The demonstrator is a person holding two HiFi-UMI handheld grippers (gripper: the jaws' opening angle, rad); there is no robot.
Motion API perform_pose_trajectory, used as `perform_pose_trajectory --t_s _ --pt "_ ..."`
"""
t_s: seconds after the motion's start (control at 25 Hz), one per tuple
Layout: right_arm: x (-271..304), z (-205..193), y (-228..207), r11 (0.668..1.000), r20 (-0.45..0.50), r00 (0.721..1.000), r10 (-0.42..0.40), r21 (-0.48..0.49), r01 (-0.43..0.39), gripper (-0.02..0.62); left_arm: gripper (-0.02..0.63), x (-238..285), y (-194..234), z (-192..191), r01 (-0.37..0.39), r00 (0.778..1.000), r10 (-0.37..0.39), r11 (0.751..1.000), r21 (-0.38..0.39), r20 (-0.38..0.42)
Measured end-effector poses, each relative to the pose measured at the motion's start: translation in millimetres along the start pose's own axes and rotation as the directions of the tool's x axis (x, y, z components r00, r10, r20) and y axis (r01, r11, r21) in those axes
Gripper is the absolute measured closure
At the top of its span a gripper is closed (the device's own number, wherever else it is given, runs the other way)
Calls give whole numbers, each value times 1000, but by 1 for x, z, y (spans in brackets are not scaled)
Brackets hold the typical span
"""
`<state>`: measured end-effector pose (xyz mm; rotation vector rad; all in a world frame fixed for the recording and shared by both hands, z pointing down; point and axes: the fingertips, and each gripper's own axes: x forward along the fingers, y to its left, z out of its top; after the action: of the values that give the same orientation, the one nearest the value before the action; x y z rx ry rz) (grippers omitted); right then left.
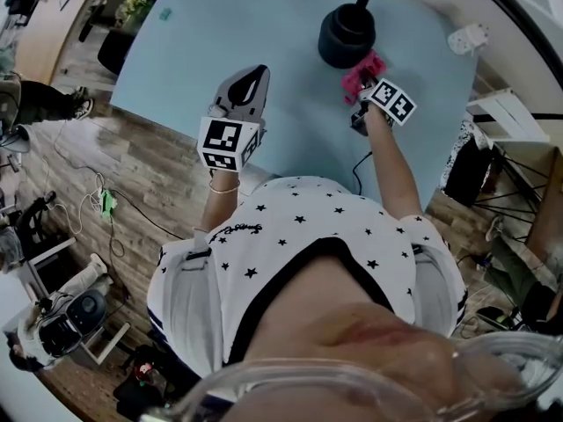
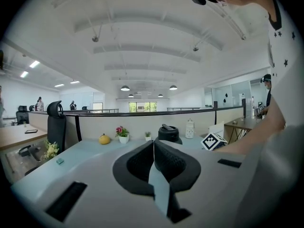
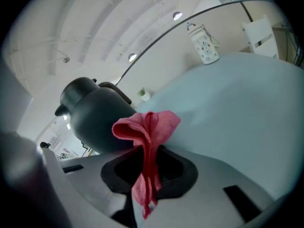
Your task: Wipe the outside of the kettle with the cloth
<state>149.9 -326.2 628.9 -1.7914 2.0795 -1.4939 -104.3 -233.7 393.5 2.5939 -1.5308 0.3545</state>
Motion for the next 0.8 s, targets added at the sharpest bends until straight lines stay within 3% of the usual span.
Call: perform_pose_trajectory --t_s 0.2,0.36,0.6,0.8 --pt "-34 23 9 996 70 997 31 -88 -25 529 577 -1 -15 10 50 998 -51 999 19 27" --pt "-66 52 45 978 155 979 129 -181 -100 529 577 5 -30 18 99 994 -101 994 42 38" --pt "-102 82 137 890 211 909 359 -369 -266 529 577 6 -39 23 122 991 -125 991 49 49" --pt "-106 80 197 820 181 850 494 -424 -385 529 577 1 -36 19 97 994 -99 995 35 51"
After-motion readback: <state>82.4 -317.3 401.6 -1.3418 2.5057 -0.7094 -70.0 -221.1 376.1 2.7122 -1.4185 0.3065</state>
